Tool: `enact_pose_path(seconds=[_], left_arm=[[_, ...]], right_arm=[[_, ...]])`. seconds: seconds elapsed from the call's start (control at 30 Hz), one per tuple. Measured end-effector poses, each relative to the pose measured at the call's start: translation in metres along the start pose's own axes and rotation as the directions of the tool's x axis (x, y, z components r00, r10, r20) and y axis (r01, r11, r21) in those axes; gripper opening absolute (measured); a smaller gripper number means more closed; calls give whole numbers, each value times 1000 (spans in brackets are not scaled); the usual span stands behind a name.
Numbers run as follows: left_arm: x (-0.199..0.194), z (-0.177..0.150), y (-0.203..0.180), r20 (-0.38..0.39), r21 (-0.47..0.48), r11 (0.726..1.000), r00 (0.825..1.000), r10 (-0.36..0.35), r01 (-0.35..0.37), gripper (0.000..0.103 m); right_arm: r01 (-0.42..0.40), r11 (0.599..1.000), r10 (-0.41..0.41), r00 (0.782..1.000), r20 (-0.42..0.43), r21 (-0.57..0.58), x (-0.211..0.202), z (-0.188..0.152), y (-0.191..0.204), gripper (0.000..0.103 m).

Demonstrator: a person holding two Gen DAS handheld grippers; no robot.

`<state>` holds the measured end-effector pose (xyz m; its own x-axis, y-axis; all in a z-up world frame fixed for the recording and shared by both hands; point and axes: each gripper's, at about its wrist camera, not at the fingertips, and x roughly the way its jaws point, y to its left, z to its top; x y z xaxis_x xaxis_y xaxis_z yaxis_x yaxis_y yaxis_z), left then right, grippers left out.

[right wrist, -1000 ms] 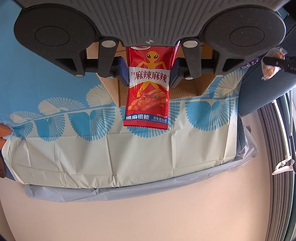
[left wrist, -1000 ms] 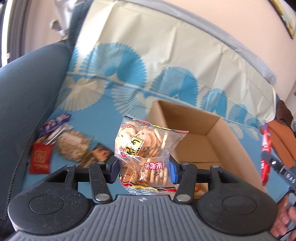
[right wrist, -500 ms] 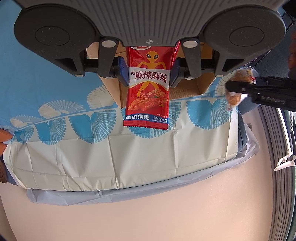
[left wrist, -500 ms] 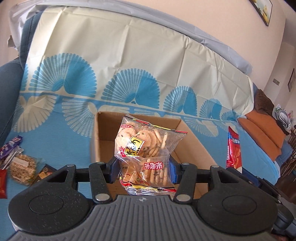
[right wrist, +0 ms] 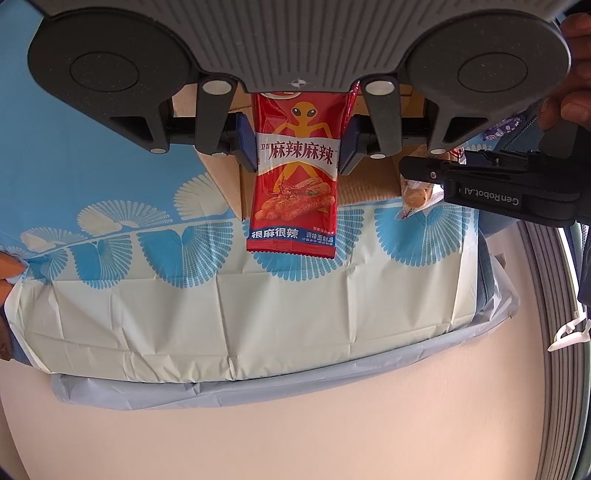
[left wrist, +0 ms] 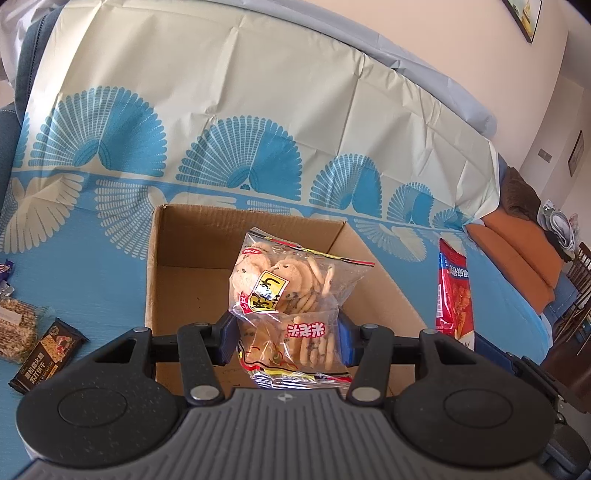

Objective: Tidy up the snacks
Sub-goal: 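Open both tools over the box to drop the red packet and cracker bag, then move both open tools back toward the snack pile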

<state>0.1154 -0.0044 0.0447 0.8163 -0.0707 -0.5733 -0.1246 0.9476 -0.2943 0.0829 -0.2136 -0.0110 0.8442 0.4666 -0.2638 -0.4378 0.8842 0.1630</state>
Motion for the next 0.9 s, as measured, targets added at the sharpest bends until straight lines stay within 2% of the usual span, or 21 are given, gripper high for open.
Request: enact_pose_path(seconds=[0.1,0.17,0.2,0.23,0.27,0.37,0.5,0.57,0.63,0.67,0.73,0.8,0.9], left_arm=[[4,2,1,-14,7,1000,1000,-5,5,57],[7,4,1,-31,17,1000,999,-6,6,66],[6,5,3,-30,19,1000,1000,-6,6,77],[3,5,5,-15,20,1000,1000,-8,9,83],[-1,5,8,4,22,1000,1000,-13,13,83],[-18,-1,19,61,42,999,998,-19,16,83],[-49,-18,41,168,104,994,985,-30,13,82],[-63,-28,56,185,125,992,982,-36,13,77],[-76,-37,78,182,139,990,983,-38,12,63],[-80,-41,88,177,141,990,984,-27,2,60],[-88,-50,115,167,145,989,986,2,-27,38],[-93,-57,139,158,143,988,987,42,-65,27],[-97,-70,172,155,163,978,982,107,-132,19]], right_arm=[[6,1000,-6,1000,-8,-11,3,0,3,49],[11,1000,-11,1000,-15,-22,5,0,5,51],[16,1000,-17,1000,-18,-27,6,0,6,55],[25,999,-25,1000,-18,-32,6,0,7,66],[33,999,-34,999,-15,-37,5,0,7,74],[39,998,-40,999,-14,-41,5,0,8,74],[59,997,-60,998,-16,-44,6,-1,9,74],[70,996,-71,997,-16,-53,6,-2,11,74],[83,994,-84,996,-14,-67,6,-2,15,74],[89,993,-90,996,-13,-74,5,-2,16,74],[102,991,-103,995,-10,-88,5,-3,19,74],[113,989,-115,993,-7,-98,5,-3,22,74],[131,985,-132,991,0,-113,5,-4,26,74]])
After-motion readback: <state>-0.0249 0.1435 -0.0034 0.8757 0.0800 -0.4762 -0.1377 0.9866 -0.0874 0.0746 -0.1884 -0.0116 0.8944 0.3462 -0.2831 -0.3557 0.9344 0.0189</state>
